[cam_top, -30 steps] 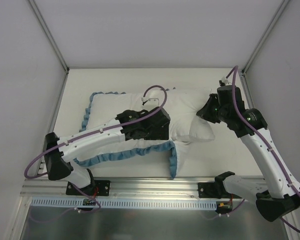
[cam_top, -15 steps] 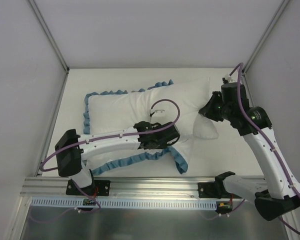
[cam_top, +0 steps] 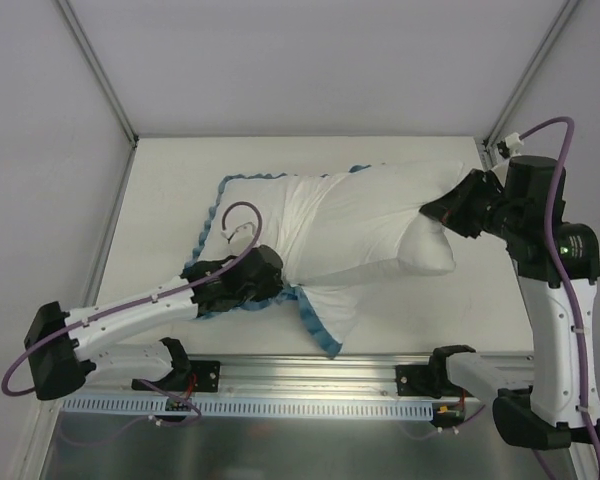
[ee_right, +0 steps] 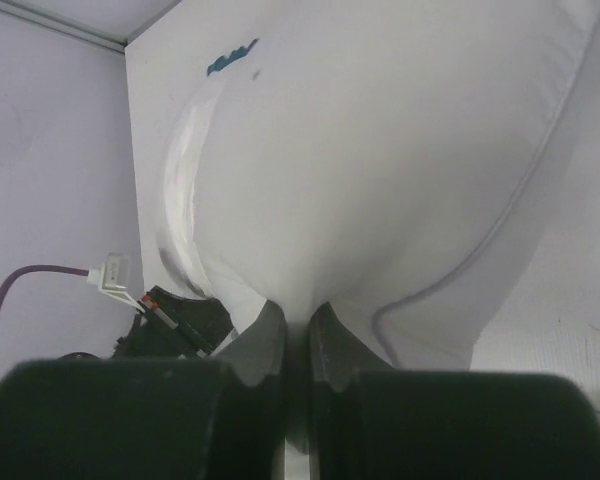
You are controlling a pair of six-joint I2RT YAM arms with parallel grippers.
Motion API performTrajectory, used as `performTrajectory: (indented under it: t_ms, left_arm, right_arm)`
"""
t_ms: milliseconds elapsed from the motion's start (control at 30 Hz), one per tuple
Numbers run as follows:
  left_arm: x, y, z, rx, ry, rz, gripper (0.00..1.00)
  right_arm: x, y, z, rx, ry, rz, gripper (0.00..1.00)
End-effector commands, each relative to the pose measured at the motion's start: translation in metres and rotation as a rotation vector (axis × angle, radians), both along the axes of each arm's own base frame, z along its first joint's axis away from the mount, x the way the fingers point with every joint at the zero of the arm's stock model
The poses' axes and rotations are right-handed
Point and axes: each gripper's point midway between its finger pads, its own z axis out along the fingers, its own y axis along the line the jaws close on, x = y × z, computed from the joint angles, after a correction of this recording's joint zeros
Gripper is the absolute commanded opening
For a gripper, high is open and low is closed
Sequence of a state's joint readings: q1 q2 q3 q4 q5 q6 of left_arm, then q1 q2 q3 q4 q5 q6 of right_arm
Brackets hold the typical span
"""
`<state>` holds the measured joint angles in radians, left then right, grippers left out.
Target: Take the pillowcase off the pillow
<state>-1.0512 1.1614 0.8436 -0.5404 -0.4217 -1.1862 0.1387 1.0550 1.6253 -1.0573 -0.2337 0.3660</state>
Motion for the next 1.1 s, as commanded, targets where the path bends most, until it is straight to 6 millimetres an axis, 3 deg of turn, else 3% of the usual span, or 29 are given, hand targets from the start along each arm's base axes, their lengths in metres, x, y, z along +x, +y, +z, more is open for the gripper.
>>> performTrajectory:
  t_ms: [0, 100, 133, 200, 233, 267, 300, 333, 400, 533, 567, 633, 667, 700, 733, 767, 800, 833, 867, 900, 933, 967, 1000, 1033, 1067]
  left_arm:
    - [-0.012, 0.086, -0.025, 0.209, 0.075, 0.113, 0.00]
    - [0.004, 0.093, 0.000, 0.180, -0.002, 0.134, 0.00]
    - [0.008, 0.089, 0.012, 0.172, -0.026, 0.118, 0.00]
    - [0.009, 0.083, 0.018, 0.168, -0.026, 0.086, 0.00]
    - [0.010, 0.079, 0.023, 0.156, -0.029, 0.077, 0.02]
    - [0.010, 0.077, 0.025, 0.151, -0.027, 0.065, 0.11]
    - [0.010, 0.074, 0.027, 0.149, -0.026, 0.051, 0.37]
    - [0.009, 0.070, 0.029, 0.137, -0.020, 0.035, 0.53]
    - [0.010, 0.065, 0.041, 0.120, -0.036, 0.004, 0.83]
    - [0.016, 0.055, 0.078, 0.065, -0.109, -0.045, 0.89]
    - [0.018, 0.054, 0.087, 0.057, -0.130, -0.049, 0.88]
    - [0.028, 0.050, 0.113, 0.053, -0.191, -0.059, 0.83]
    - [0.034, 0.052, 0.121, 0.083, -0.224, -0.063, 0.83]
    - [0.041, 0.048, 0.143, 0.070, -0.267, -0.063, 0.83]
    - [0.049, 0.043, 0.142, 0.106, -0.269, -0.065, 0.82]
    - [0.057, 0.044, 0.149, 0.147, -0.297, -0.068, 0.83]
    - [0.065, 0.038, 0.170, 0.133, -0.334, -0.065, 0.83]
    - [0.075, 0.028, 0.165, 0.174, -0.320, -0.082, 0.86]
    - [0.085, 0.019, 0.189, 0.166, -0.364, -0.098, 0.89]
    - [0.093, 0.010, 0.193, 0.176, -0.367, -0.116, 0.93]
    - [0.107, -0.008, 0.178, 0.221, -0.331, -0.150, 0.95]
    - [0.116, -0.018, 0.179, 0.238, -0.332, -0.186, 0.96]
    - [0.123, -0.034, 0.197, 0.198, -0.356, -0.217, 0.98]
    - [0.135, -0.052, 0.174, 0.241, -0.313, -0.257, 0.98]
    - [0.142, -0.060, 0.172, 0.259, -0.310, -0.289, 0.98]
  right_arm:
    - [0.007, -0.030, 0.079, 0.010, -0.349, -0.158, 0.01]
    - [0.005, -0.027, 0.039, 0.004, -0.271, -0.138, 0.01]
    - [0.009, -0.025, -0.007, -0.006, -0.169, -0.130, 0.01]
    - [-0.001, -0.020, -0.036, 0.014, -0.147, -0.101, 0.01]
    - [-0.006, -0.019, -0.081, 0.011, -0.050, -0.099, 0.01]
    - [-0.011, -0.018, -0.098, 0.018, -0.020, -0.099, 0.01]
    - [-0.020, -0.013, -0.103, 0.057, -0.029, -0.083, 0.01]
    - [-0.026, -0.009, -0.135, 0.072, 0.038, -0.073, 0.01]
    - [-0.040, -0.002, -0.150, 0.103, 0.048, -0.044, 0.01]
    - [-0.067, -0.008, -0.193, 0.038, 0.148, -0.023, 0.01]
    - [-0.071, -0.009, -0.201, 0.025, 0.169, -0.016, 0.08]
    - [-0.079, -0.009, -0.211, -0.007, 0.207, 0.021, 0.26]
    - [-0.081, -0.012, -0.210, -0.027, 0.221, 0.022, 0.49]
    - [-0.081, -0.014, -0.208, -0.045, 0.221, 0.019, 0.58]
    - [-0.079, -0.019, -0.206, -0.073, 0.222, 0.011, 0.70]
    - [-0.076, -0.027, -0.202, -0.109, 0.213, -0.026, 0.75]
    - [-0.071, -0.031, -0.186, -0.124, 0.170, -0.046, 0.78]
    - [-0.066, -0.039, -0.179, -0.153, 0.155, -0.087, 0.85]
    - [-0.061, -0.043, -0.163, -0.162, 0.113, -0.105, 0.86]
    - [-0.057, -0.046, -0.155, -0.172, 0.096, -0.120, 0.87]
    - [-0.054, -0.048, -0.148, -0.180, 0.084, -0.133, 0.88]
    - [-0.046, -0.051, -0.143, -0.192, 0.081, -0.147, 0.89]
    - [-0.040, -0.052, -0.129, -0.191, 0.048, -0.158, 0.89]
    - [-0.036, -0.053, -0.125, -0.197, 0.044, -0.163, 0.89]
    - [-0.029, -0.053, -0.121, -0.205, 0.041, -0.164, 0.89]
